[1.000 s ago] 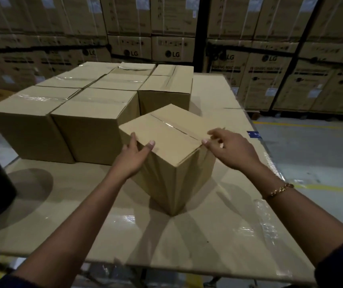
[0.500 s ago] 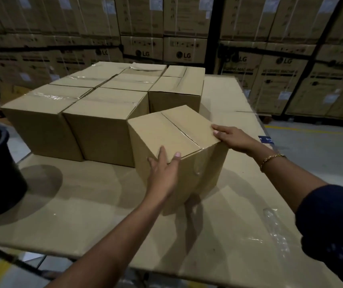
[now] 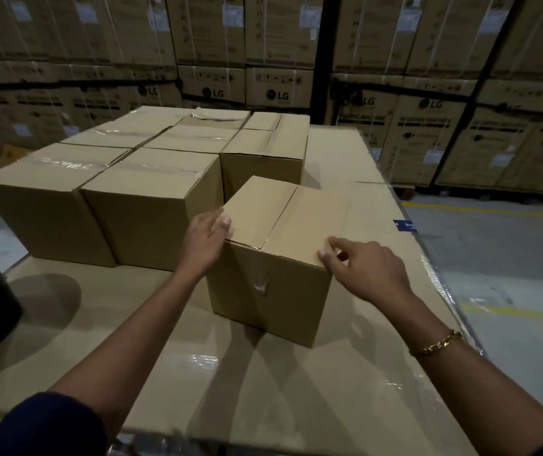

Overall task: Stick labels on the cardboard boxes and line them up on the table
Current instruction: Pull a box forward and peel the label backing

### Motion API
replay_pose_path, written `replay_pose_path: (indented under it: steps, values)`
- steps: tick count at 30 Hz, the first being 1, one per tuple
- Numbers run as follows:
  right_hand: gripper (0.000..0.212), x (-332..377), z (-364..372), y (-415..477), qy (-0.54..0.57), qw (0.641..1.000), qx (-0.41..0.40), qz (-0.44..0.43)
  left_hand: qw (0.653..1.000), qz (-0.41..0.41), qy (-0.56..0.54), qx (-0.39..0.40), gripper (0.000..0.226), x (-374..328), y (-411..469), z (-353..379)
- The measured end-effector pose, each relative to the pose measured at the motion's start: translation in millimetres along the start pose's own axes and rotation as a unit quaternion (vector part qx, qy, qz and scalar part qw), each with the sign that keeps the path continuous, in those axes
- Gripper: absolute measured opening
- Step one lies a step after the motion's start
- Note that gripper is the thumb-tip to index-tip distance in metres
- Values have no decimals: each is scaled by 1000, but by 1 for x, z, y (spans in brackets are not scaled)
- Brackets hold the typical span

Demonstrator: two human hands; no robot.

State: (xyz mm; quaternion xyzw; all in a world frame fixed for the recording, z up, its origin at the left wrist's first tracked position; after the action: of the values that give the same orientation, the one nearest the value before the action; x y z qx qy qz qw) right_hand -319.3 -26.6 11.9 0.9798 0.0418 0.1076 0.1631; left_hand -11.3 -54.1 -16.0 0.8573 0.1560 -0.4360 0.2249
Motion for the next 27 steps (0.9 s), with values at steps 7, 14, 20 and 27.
replay_pose_path:
  steps: [7,14,20,27]
  values:
    - [56,-45,17,109,193,978,-26,80,981,-15,-193,-9,59,-64,-147,6]
    - [57,-31,52,171,225,966,120,45,964,-95,-136,209,77,-83,-196,57]
    - [56,-36,57,150,251,960,114,49,972,-91,-78,201,80,-70,-175,65]
    - [65,-64,38,81,206,975,30,83,997,-41,-9,58,49,-31,-94,36]
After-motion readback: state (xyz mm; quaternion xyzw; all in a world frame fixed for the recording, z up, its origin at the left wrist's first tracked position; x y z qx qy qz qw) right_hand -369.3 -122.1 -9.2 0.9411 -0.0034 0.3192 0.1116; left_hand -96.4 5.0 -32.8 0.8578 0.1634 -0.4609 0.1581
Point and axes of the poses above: each hand's wrist, its own y-axis towards the middle knuckle, its own z-axis out of the palm, x = y × z, the point moved 6 cm from there along y, towards the middle knuckle, and after that the axes turned 11 degrees about -x, right-handed, at the moved point
